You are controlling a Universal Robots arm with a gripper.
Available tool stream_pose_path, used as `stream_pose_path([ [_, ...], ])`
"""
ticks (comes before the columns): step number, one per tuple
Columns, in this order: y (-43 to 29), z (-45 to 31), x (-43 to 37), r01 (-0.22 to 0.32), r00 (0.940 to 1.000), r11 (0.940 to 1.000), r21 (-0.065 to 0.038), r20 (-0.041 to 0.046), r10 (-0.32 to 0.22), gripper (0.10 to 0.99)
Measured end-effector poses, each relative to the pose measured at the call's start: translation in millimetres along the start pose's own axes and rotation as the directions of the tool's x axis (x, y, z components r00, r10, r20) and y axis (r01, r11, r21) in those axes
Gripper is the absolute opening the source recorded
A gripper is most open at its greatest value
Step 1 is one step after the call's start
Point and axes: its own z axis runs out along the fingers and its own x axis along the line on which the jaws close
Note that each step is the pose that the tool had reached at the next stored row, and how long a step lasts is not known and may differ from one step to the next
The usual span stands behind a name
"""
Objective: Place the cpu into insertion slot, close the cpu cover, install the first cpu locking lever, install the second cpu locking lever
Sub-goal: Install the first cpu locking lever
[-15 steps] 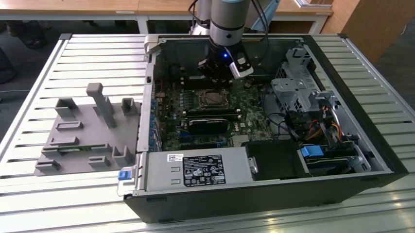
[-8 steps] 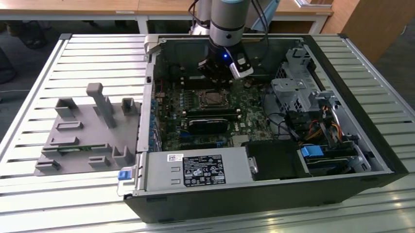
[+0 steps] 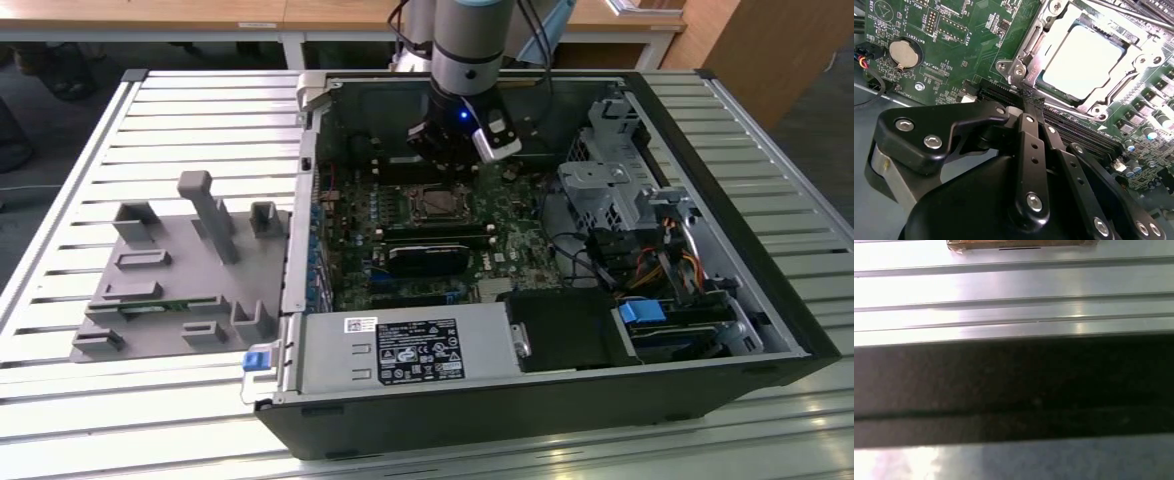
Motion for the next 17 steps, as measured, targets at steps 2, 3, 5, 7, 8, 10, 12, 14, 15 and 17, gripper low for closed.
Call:
stream_pose_path([
  [2, 0.0, 0.0, 0.0, 0.0, 1.0, 1.0, 0.0, 0.0001, 0.0, 0.106],
  [3, -0.1, 0.0, 0.0, 0.0, 1.0, 1.0, 0.0, 0.0001, 0.0, 0.106],
  [5, -0.1, 0.1, 0.0, 0.0, 1.0, 1.0, 0.001, 0.0001, 0.0, 0.106],
  [7, -0.2, 0.8, 0.0, 0.0, 1.0, 1.0, 0.004, 0.0001, 0.0, 0.106],
  [8, -0.3, 1.2, 0.0, 0.0, 1.0, 1.0, 0.006, 0.0002, 0.0, 0.106],
  [10, -0.3, 1.5, 0.0, 0.0, 1.0, 0.9999, 0.01, 0.0006, 0.0, 0.106],
  [12, -0.3, 1.5, 0.0, 0.0, 1.0, 0.9999, 0.011, 0.0007, 0.0, 0.106],
  [14, -0.2, 0.8, 0.0, 0.0, 1.0, 0.9999, 0.011, 0.0007, 0.0, 0.106],
  [15, -0.2, 0.3, 0.0, 0.0, 1.0, 0.9999, 0.011, 0.0008, 0.0, 0.106],
  [17, 0.0, -0.4, 0.0, 0.0, 1.0, 0.9999, 0.011, 0.0008, 0.0, 0.106],
])
